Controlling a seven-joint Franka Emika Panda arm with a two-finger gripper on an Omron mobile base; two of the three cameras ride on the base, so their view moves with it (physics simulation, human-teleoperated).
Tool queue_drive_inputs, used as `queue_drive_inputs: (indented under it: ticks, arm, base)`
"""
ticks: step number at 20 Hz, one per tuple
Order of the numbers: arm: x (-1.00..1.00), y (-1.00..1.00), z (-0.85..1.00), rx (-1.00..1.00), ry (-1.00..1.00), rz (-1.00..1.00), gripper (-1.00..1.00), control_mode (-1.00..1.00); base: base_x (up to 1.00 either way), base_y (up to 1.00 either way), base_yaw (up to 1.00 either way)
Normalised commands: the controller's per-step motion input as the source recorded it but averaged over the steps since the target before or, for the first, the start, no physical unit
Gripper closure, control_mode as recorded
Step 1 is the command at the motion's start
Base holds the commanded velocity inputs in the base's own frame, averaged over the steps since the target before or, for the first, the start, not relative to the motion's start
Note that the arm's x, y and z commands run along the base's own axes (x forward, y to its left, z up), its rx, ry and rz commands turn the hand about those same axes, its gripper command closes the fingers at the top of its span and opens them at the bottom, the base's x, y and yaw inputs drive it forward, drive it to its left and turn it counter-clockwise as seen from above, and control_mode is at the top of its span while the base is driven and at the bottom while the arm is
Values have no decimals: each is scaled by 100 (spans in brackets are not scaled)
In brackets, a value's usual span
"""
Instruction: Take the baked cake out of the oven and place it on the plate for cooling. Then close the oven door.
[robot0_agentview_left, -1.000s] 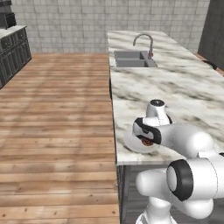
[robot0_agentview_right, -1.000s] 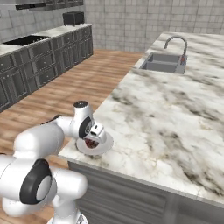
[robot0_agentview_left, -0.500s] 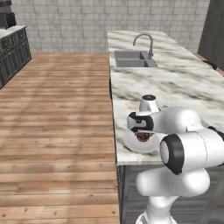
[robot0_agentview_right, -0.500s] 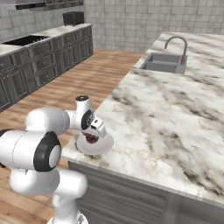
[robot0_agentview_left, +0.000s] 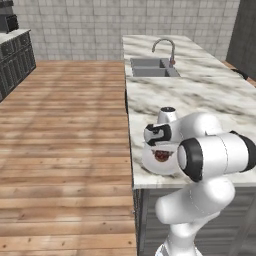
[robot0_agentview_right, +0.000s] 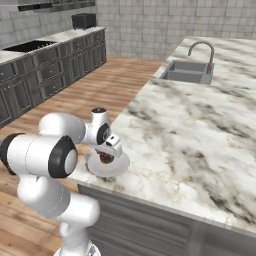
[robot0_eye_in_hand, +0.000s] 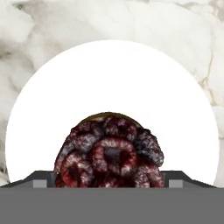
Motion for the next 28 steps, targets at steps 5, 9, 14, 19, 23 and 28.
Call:
queue_drive_inputs:
  ticks: [5,9,14,19,23,28]
  arm:
    - [9,0,-22,8,6,-7,100,-100]
    - [9,-1,-20,5,4,-6,100,-100]
    - [4,0,-18,1,0,-5,100,-100]
    - [8,0,-15,0,0,-5,100,-100]
    - [3,0,-15,0,0,-5,100,-100]
    - [-8,-1,-2,0,0,-6,-100,-100]
  base:
    - [0,0,0]
    - [0,0,0]
    - [0,0,0]
    - [0,0,0]
    - [0,0,0]
    - [0,0,0]
